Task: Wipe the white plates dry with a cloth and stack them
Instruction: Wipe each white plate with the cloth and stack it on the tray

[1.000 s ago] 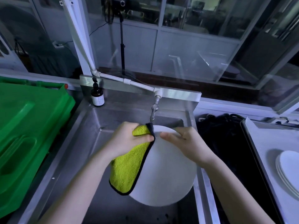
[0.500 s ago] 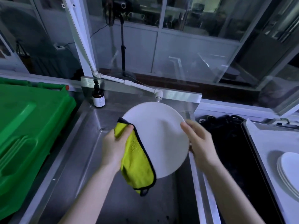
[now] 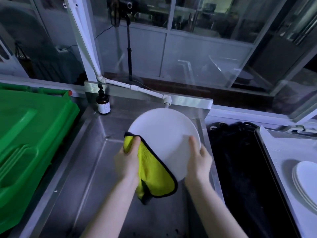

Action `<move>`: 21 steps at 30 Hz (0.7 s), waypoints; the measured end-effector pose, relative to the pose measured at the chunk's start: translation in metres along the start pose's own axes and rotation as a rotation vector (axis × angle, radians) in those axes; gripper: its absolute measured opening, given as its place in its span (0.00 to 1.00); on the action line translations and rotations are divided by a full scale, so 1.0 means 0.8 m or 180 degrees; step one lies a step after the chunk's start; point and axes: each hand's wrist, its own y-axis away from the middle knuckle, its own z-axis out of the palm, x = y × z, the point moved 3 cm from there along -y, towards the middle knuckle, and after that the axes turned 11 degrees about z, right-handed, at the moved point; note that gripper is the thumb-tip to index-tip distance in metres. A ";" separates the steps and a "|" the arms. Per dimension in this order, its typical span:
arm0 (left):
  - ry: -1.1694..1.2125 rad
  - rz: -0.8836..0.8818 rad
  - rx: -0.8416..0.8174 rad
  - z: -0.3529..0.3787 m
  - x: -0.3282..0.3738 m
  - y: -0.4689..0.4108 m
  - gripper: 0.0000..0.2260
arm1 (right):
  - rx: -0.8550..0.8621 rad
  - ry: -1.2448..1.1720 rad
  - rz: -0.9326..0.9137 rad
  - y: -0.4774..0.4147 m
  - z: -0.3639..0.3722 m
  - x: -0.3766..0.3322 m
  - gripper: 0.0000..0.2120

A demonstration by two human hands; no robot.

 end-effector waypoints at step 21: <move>0.0112 -0.0074 -0.0103 -0.004 -0.011 -0.013 0.12 | -0.0184 -0.0098 0.0440 -0.005 0.006 0.006 0.19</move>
